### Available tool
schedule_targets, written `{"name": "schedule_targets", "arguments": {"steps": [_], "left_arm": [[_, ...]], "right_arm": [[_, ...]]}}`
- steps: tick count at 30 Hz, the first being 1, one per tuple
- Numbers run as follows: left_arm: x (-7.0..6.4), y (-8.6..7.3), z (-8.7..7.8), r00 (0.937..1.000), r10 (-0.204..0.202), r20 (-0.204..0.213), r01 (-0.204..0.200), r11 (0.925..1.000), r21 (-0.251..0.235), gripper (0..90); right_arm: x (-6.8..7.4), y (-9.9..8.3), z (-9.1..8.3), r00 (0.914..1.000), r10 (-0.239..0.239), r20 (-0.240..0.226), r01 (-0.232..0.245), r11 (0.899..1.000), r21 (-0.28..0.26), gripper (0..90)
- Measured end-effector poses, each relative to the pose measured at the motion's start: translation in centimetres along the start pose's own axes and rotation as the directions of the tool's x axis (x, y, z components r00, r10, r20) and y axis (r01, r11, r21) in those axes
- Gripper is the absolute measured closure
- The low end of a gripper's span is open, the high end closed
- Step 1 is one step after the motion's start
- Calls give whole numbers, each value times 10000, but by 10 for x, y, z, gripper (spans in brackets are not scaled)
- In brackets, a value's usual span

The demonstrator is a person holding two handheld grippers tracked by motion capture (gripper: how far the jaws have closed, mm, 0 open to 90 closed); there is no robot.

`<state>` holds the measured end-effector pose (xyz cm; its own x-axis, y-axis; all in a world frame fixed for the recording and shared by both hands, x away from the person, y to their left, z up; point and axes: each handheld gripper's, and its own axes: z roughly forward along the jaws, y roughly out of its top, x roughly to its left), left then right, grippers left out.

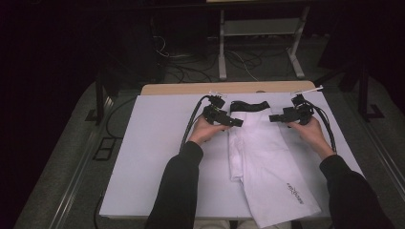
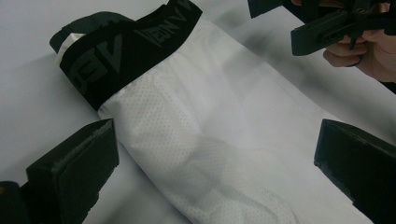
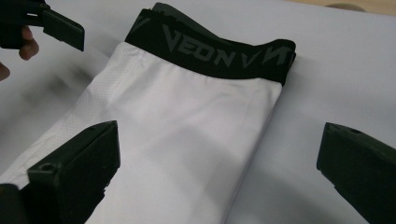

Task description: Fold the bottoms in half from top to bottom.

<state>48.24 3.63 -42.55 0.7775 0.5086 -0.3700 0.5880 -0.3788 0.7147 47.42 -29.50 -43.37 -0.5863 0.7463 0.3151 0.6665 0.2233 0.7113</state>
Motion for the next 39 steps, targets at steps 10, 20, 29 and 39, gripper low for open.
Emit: {"name": "schedule_targets", "arguments": {"steps": [10,20,29,39], "left_arm": [[13,-2,3,9986,-512,-131,512,9987,-24,0],[26,-6,7,9937,-1104,-163,1100,9936,-241,55],[32,-7,11,9910,-1341,-46,1339,9904,-357,146],[33,-5,12,9889,-1473,194,1479,9884,-332,274]], "right_arm": [[-2,3,4,9997,225,70,-226,9996,147,0],[-7,7,9,9986,430,299,-449,9969,648,58],[-14,11,10,9974,689,216,-708,9923,1016,178],[-18,7,16,9953,926,-273,-882,9873,1318,366]]}}
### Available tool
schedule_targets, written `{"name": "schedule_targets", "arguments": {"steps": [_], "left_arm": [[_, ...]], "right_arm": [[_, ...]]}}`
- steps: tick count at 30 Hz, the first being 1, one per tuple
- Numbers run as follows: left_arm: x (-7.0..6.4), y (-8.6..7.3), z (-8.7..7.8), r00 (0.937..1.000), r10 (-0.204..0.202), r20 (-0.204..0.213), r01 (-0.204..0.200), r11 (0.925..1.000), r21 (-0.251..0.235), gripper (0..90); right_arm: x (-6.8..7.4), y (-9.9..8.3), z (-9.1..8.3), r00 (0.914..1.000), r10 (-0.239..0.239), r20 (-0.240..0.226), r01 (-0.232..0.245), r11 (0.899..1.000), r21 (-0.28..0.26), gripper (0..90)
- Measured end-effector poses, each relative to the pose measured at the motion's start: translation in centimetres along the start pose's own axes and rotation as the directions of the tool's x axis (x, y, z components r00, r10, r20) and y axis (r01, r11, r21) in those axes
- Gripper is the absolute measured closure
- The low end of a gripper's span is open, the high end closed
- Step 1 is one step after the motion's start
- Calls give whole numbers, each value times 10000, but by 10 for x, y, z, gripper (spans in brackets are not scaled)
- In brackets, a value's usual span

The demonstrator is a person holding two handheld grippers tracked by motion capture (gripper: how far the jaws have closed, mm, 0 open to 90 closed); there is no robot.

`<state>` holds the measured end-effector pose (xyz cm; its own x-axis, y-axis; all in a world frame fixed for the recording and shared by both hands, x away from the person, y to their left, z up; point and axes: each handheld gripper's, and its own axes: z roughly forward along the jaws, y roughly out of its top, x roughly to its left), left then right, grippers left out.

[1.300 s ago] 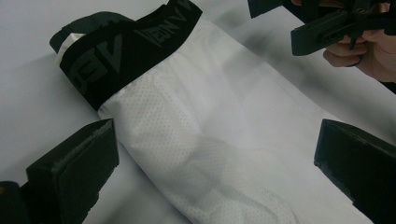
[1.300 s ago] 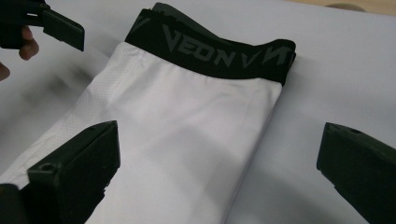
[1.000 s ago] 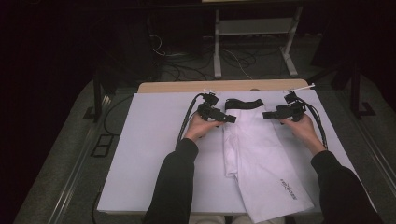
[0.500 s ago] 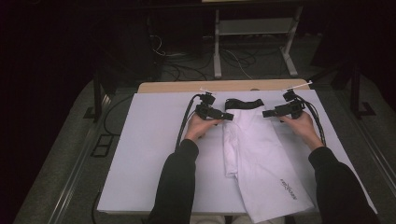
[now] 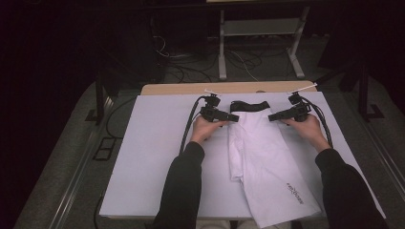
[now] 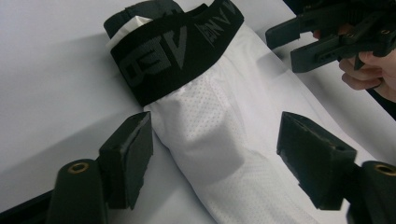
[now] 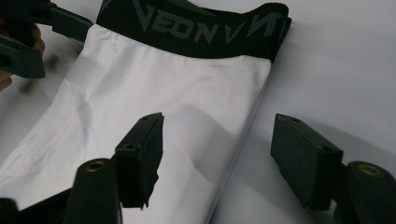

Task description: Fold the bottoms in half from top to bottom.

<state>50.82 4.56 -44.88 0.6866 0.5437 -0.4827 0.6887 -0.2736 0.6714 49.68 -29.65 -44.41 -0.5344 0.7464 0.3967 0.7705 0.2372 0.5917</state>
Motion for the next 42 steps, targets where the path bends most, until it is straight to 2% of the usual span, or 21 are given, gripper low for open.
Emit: {"name": "schedule_targets", "arguments": {"steps": [7,12,16,22,26,29,38,42], "left_arm": [[3,-1,1,10000,-85,6,85,9999,99,334],[5,-1,3,9995,-272,144,270,9994,194,422],[3,0,7,9995,-147,279,139,9995,273,510],[0,-1,12,9997,-257,46,255,9992,297,697],[-2,-1,12,9994,-330,112,328,9992,211,832],[-3,-1,11,9992,-361,187,359,9993,108,879],[-9,-2,2,9990,-423,114,424,9990,-117,885],[-14,-2,-3,9994,-329,101,331,9993,-157,886]], "right_arm": [[-3,-2,4,9999,117,-126,-115,9999,101,434],[-6,-3,7,9989,286,-369,-282,9996,100,513],[-8,-6,10,9962,591,-637,-597,9982,-71,613],[-5,-7,12,9967,709,-393,-713,9974,-100,868],[-3,-8,11,9955,801,-498,-813,9964,-219,885],[-1,-7,9,9965,698,-457,-707,9973,-173,887],[5,-11,-5,9982,321,-508,-352,9975,-610,888],[10,-13,-12,9990,68,-431,-112,9947,-1024,888]]}}
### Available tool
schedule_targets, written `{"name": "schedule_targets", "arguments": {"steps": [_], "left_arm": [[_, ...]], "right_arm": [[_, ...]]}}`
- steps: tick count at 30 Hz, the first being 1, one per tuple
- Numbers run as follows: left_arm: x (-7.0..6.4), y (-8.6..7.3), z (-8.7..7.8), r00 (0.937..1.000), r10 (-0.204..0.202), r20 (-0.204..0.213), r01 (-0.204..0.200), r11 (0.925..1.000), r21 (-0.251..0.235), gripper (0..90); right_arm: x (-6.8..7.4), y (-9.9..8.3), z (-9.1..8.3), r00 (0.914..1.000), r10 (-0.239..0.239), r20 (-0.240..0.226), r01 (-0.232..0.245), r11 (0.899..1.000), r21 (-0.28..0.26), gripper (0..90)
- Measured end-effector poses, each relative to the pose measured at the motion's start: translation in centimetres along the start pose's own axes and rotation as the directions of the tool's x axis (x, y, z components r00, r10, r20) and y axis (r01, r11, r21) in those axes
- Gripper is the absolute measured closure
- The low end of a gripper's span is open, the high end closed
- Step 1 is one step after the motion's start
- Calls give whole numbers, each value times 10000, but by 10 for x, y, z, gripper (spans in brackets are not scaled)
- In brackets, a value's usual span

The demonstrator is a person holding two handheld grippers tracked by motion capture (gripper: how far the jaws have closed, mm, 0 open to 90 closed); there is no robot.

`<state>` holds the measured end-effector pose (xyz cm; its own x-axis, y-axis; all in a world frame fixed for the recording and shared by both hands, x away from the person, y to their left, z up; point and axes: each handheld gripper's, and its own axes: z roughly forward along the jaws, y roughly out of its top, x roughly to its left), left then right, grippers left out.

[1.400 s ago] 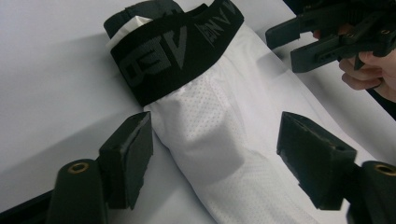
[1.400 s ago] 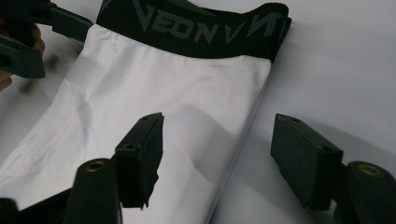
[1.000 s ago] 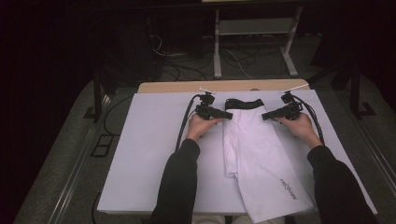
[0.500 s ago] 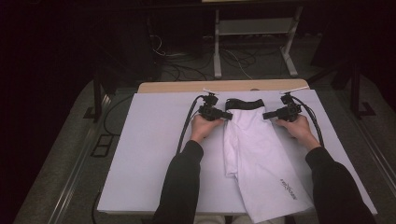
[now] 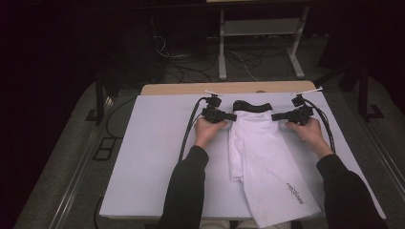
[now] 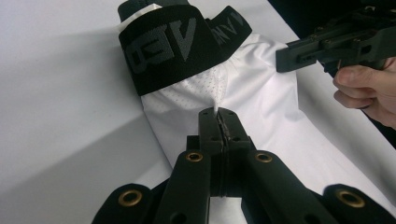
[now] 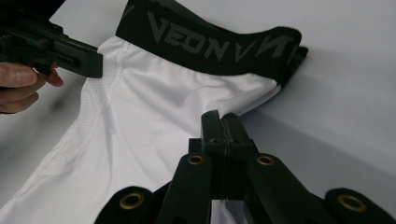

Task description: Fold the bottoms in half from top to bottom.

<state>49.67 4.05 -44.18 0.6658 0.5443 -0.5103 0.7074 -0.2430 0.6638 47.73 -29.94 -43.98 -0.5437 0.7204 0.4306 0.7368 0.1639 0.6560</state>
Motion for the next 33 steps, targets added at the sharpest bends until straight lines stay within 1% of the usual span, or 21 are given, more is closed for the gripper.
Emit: {"name": "schedule_targets", "arguments": {"steps": [3,9,12,17,19,21,22,24,26,29,31,33], "left_arm": [[-4,1,-3,10000,99,2,-99,9999,42,887],[-13,4,-12,9999,76,118,-75,9999,-69,887],[-18,4,-16,9999,38,154,-36,9999,-149,887],[-28,3,-22,9997,119,218,-116,9998,-129,886],[-32,2,-24,9996,221,183,-219,9997,-129,886],[-35,1,-25,9994,215,257,-211,9996,-166,886],[-37,0,-26,9994,196,290,-190,9996,-212,886],[-39,-4,-26,9992,185,351,-176,9996,-239,886],[-41,-8,-26,9987,117,492,-100,9994,-342,886],[-43,-15,-24,9983,84,569,-65,9994,-337,886],[-43,-20,-24,9979,-4,648,25,9994,-332,886],[-44,-23,-25,9976,0,692,23,9994,-333,887]], "right_arm": [[4,1,-3,9998,-148,-117,146,9997,-183,888],[10,3,-11,9992,-296,-267,279,9977,-618,888],[15,2,-16,9989,-363,-307,341,9969,-708,888],[20,-4,-26,9981,-493,-377,453,9938,-1012,888],[22,-7,-30,9976,-456,-521,391,9919,-1207,888],[23,-11,-33,9970,-481,-607,395,9899,-1362,888],[24,-13,-33,9967,-513,-630,421,9894,-1388,888],[25,-15,-34,9970,-587,-506,520,9908,-1249,888],[26,-19,-36,9971,-575,-501,511,9912,-1218,888],[28,-24,-36,9970,-681,-375,638,9923,-1060,888],[29,-28,-38,9969,-673,-415,627,9926,-1037,888],[30,-31,-39,9967,-699,-406,658,9932,-965,888]]}}
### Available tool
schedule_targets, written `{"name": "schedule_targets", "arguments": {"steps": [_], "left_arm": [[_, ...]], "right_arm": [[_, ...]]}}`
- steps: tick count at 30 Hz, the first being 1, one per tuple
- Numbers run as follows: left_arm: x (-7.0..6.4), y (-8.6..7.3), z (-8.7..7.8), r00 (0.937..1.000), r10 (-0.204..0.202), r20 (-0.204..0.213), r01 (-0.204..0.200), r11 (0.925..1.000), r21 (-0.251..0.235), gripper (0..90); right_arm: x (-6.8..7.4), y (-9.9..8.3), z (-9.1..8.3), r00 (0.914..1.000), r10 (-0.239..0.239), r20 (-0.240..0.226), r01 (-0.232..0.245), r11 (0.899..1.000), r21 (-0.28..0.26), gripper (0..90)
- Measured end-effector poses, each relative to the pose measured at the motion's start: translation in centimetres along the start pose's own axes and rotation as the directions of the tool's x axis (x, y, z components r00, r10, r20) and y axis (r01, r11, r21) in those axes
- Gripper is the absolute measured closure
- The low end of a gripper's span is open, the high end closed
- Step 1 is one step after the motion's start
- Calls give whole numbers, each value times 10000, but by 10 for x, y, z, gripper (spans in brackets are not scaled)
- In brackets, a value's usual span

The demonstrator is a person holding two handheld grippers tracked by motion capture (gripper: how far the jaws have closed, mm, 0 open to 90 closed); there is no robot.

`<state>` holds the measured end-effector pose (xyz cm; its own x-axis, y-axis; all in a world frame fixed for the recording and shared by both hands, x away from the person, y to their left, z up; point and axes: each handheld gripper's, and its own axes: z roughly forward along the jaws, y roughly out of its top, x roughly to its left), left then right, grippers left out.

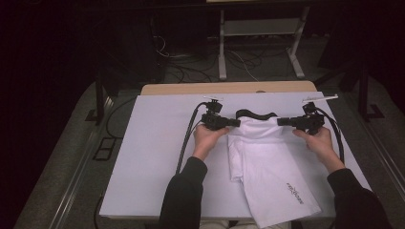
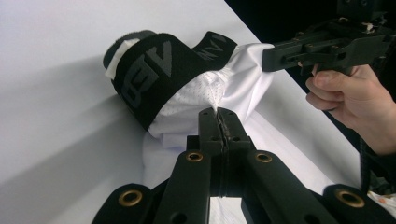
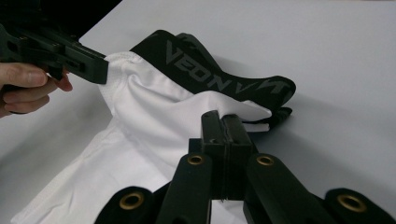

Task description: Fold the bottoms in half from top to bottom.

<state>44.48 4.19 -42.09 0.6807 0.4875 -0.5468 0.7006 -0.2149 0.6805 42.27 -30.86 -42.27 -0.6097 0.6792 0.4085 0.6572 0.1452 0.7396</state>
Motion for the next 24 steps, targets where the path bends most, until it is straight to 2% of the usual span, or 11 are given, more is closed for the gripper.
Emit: {"name": "schedule_targets", "arguments": {"steps": [7,14,24], "left_arm": [[-8,-8,-7,10000,26,73,-26,10000,-48,887],[-18,-11,-13,9995,243,190,-242,9997,-33,887],[-30,-14,-15,9984,428,380,-430,9991,61,887]], "right_arm": [[5,-9,-5,10000,-4,-64,4,10000,-41,888],[12,-13,-14,9996,-24,-266,17,9997,-251,888],[17,-23,-27,9991,-35,-423,23,9996,-276,888]]}}
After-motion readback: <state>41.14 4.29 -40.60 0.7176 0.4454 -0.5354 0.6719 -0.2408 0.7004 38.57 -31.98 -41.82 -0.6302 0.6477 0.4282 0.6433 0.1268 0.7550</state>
